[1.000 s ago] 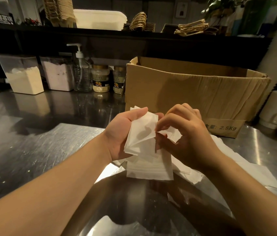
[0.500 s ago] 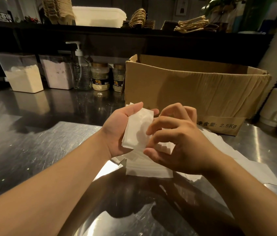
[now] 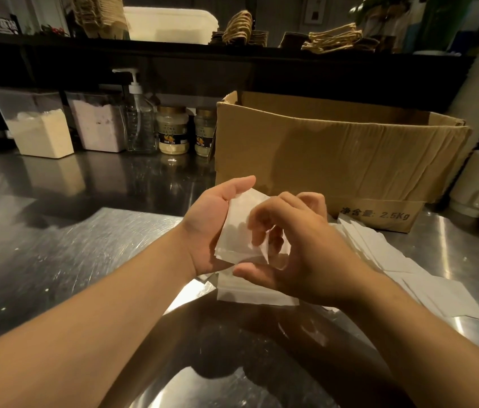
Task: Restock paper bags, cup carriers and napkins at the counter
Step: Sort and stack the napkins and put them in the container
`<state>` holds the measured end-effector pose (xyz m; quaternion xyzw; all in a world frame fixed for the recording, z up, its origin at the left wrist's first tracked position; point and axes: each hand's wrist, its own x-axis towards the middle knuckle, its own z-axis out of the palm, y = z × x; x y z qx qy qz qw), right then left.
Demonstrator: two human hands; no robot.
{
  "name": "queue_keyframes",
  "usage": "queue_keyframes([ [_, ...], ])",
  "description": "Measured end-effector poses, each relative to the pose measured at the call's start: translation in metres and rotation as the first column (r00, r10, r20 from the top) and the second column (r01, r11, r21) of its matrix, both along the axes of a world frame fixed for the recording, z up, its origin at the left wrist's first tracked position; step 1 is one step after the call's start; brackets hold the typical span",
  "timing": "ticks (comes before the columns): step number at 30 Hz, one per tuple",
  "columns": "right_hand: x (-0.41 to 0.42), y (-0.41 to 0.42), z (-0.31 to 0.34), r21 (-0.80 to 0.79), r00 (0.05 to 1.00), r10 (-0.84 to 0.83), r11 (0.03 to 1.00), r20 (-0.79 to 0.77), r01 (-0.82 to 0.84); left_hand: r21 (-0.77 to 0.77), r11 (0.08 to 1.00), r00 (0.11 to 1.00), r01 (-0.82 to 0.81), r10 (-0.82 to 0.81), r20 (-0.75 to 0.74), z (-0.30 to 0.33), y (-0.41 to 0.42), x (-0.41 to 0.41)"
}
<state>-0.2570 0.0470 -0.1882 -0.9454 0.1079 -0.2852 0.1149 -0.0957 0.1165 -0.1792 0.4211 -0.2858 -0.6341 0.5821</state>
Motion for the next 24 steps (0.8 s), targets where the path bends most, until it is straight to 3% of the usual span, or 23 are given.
queue_keyframes([
  [4, 0.0014, 0.0018, -0.0017, -0.118, 0.997, 0.069, 0.991, 0.018, -0.066, 0.013, 1.000, 1.000, 0.027, -0.027, -0.006, -0.0024, -0.0016, 0.0006],
  [8, 0.0065, 0.0060, -0.0035, -0.079, 0.995, -0.064, 0.994, 0.077, 0.070, -0.030, 0.999, 0.999, 0.039, -0.038, 0.006, -0.0043, -0.0012, -0.0003],
  [11, 0.0068, 0.0065, 0.0001, 0.011, 0.989, -0.145, 0.989, -0.033, 0.146, -0.047, 0.998, 0.999, 0.029, -0.029, 0.020, -0.0048, -0.0002, -0.0013],
  [15, 0.0051, 0.0068, 0.0015, 0.048, 0.984, -0.127, 0.990, -0.125, 0.134, -0.033, 0.997, 0.998, 0.068, -0.067, 0.020, -0.0047, 0.0002, -0.0016],
  [21, 0.0022, 0.0027, 0.0010, 0.014, 0.991, -0.076, 0.997, -0.108, 0.078, -0.072, 0.990, 0.990, 0.125, -0.128, -0.053, -0.0063, -0.0028, 0.0034],
  [24, 0.0020, 0.0023, 0.0027, 0.078, 0.999, -0.052, 0.996, 0.015, 0.051, -0.087, 0.990, 0.990, 0.112, -0.119, -0.076, -0.0031, -0.0018, 0.0064],
])
